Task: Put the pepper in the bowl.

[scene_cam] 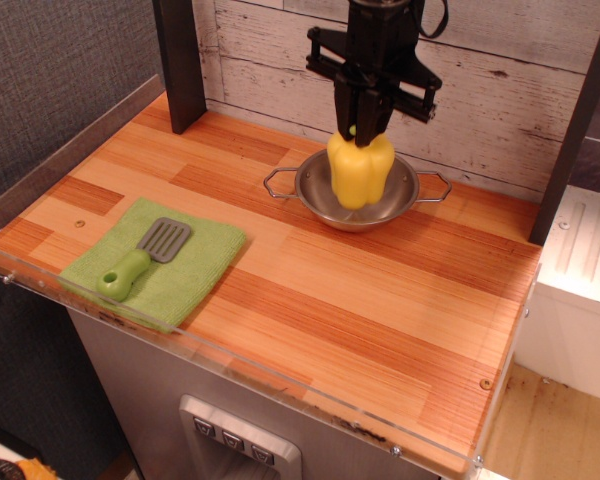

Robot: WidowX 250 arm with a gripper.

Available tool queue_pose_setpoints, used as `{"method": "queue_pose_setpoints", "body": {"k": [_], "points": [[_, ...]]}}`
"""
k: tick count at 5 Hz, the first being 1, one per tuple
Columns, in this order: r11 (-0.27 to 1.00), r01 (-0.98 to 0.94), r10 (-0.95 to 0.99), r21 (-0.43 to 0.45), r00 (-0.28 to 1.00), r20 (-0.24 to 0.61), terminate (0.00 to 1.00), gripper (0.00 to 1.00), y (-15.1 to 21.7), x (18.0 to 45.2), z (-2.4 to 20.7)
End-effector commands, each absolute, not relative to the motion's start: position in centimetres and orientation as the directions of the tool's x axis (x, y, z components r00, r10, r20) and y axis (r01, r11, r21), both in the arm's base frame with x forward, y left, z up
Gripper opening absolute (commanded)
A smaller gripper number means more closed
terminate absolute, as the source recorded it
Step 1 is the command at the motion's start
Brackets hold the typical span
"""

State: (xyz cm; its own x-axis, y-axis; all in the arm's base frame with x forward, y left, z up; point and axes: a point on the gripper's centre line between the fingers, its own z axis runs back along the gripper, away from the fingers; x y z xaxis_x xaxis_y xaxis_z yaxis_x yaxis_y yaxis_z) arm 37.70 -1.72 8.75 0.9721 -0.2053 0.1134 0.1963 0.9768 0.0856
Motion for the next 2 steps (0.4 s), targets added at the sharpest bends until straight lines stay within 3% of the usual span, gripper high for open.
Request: {"method": "queue_pose_setpoints", "body": {"k": [1, 2], "points": [[0.974, 0.206, -0.217, 0.089, 0.967, 0.134, 0.0, 1.0, -2.25, 37.11, 9.76], [0.974, 0.21, -0.219, 0.081, 0.966, 0.137, 0.0, 1.0, -2.25, 36.44, 10.39]]}}
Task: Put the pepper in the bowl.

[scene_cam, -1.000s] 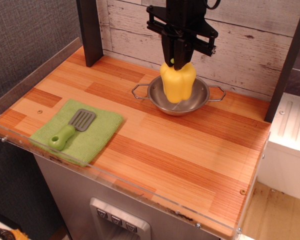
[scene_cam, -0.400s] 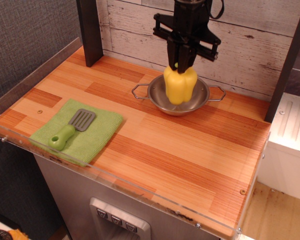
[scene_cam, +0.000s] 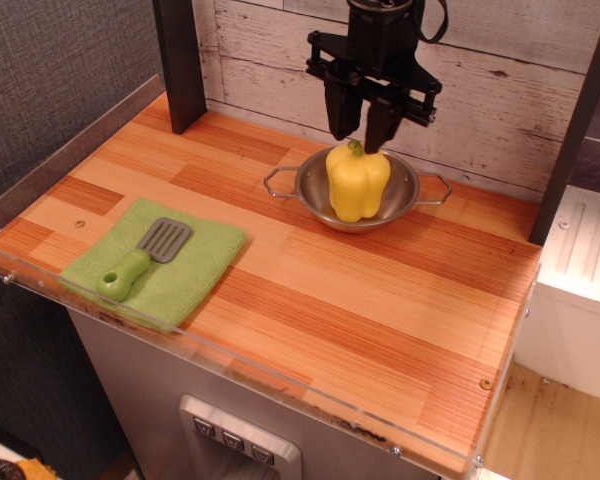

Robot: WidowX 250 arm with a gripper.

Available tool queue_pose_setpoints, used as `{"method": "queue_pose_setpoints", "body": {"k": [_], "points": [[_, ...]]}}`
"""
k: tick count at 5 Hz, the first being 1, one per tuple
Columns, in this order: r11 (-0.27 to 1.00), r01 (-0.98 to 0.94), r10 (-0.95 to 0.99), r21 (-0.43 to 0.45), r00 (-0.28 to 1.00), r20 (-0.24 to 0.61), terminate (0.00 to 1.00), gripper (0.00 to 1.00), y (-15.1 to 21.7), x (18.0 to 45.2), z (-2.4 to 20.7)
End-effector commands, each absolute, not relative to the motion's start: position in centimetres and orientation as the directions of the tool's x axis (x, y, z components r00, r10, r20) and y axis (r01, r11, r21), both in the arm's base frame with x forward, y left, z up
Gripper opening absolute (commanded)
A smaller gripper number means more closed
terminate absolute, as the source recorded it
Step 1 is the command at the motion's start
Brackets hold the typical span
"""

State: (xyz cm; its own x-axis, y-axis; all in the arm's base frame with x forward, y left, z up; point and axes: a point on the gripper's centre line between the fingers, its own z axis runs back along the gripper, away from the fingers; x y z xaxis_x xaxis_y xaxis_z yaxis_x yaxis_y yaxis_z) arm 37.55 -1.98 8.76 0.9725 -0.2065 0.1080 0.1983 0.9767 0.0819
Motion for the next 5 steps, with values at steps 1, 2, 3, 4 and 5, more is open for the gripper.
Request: {"method": "queue_pose_setpoints", "body": {"k": [1, 2, 3, 4, 5], "points": [[0.977, 0.2, -0.211, 0.077, 0.958, 0.192, 0.0, 1.0, -1.7, 34.9, 12.9], [0.983, 0.174, -0.184, 0.062, 0.953, 0.239, 0.0, 1.0, -0.2, 31.1, 15.1], [0.984, 0.169, -0.177, 0.055, 0.96, 0.218, 0.0, 1.0, 1.3, 28.1, 15.1], [0.987, 0.149, -0.156, 0.057, 0.978, 0.137, 0.0, 1.0, 2.7, 25.7, 12.9], [0.984, 0.17, -0.173, 0.061, 0.983, 0.065, 0.0, 1.0, 2.8, 24.5, 10.4]]}}
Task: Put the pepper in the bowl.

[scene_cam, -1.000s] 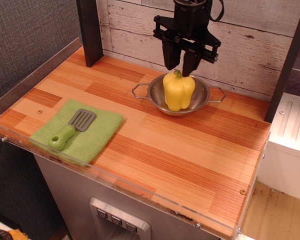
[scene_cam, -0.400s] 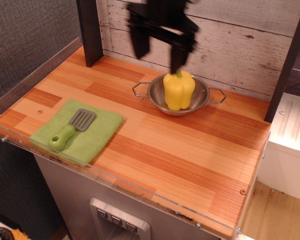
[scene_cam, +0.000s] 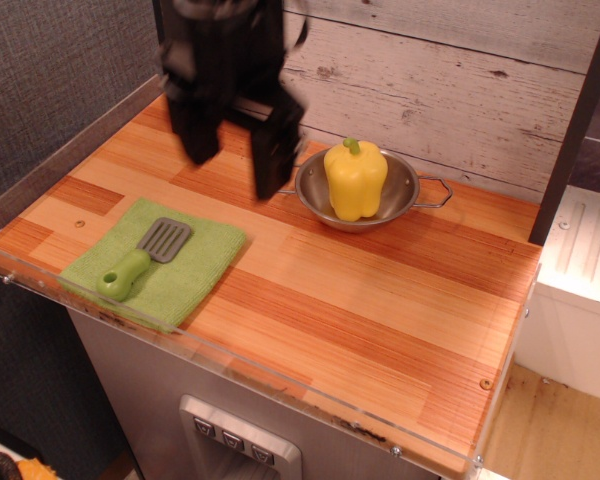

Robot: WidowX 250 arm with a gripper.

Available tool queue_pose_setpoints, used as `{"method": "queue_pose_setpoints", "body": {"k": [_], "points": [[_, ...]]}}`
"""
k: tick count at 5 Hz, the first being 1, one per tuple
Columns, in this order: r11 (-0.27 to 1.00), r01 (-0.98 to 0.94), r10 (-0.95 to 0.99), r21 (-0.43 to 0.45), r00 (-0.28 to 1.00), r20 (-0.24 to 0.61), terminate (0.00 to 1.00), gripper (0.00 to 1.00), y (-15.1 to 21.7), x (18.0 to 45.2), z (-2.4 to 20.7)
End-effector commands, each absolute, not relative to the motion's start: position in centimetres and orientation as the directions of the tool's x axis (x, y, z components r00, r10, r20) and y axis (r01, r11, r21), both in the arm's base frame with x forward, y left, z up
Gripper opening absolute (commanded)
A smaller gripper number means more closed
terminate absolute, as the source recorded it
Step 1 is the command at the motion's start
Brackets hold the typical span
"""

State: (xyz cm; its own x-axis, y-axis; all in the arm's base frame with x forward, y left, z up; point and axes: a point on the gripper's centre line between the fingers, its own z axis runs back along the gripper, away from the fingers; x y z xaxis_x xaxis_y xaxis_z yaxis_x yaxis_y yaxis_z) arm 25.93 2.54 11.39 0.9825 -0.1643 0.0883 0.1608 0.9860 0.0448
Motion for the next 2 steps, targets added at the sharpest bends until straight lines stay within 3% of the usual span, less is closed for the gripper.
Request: {"method": "queue_pose_setpoints", "body": {"k": [1, 2], "points": [[0.981, 0.184, -0.186, 0.062, 0.982, 0.04, 0.0, 1.0, 2.58, 24.09, 9.62], [0.97, 0.23, -0.235, 0.074, 0.969, 0.073, 0.0, 1.0, 2.68, 23.78, 9.38]]}}
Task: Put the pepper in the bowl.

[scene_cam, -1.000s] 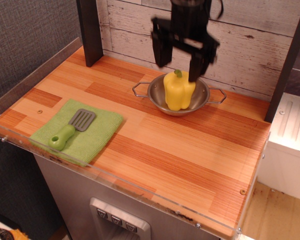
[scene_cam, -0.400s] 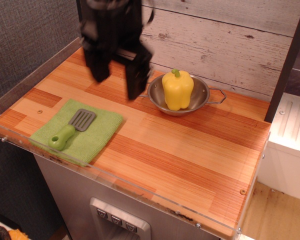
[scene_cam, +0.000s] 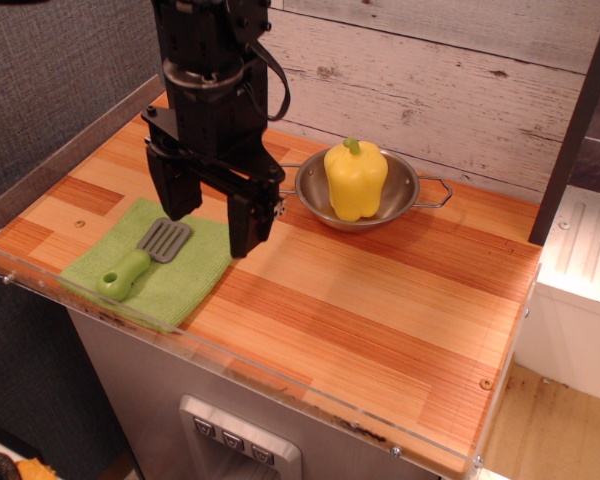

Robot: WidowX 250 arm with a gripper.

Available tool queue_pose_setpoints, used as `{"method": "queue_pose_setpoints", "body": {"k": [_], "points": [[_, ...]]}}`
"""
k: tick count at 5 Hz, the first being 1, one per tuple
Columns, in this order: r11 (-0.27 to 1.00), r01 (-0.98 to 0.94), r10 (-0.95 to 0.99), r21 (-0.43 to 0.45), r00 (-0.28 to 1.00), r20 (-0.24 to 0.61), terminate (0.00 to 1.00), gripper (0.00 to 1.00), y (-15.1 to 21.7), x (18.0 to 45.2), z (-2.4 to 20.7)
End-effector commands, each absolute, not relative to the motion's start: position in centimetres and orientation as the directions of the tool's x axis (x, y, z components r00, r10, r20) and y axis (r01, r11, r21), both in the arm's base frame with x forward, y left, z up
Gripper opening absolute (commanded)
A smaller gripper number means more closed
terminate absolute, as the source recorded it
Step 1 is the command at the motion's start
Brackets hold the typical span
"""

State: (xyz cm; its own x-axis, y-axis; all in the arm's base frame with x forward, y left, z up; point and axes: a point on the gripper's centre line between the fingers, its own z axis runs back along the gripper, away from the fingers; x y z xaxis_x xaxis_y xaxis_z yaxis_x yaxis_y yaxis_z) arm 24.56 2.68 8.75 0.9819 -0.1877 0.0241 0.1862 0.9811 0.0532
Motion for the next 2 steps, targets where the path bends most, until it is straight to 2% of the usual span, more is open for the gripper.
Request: {"method": "queue_pose_setpoints", "body": {"k": [1, 2], "points": [[0.97, 0.23, -0.235, 0.074, 0.969, 0.073, 0.0, 1.0, 2.68, 23.78, 9.38], [0.97, 0.23, -0.235, 0.074, 0.969, 0.073, 1.0, 1.0, 2.68, 23.78, 9.38]]}}
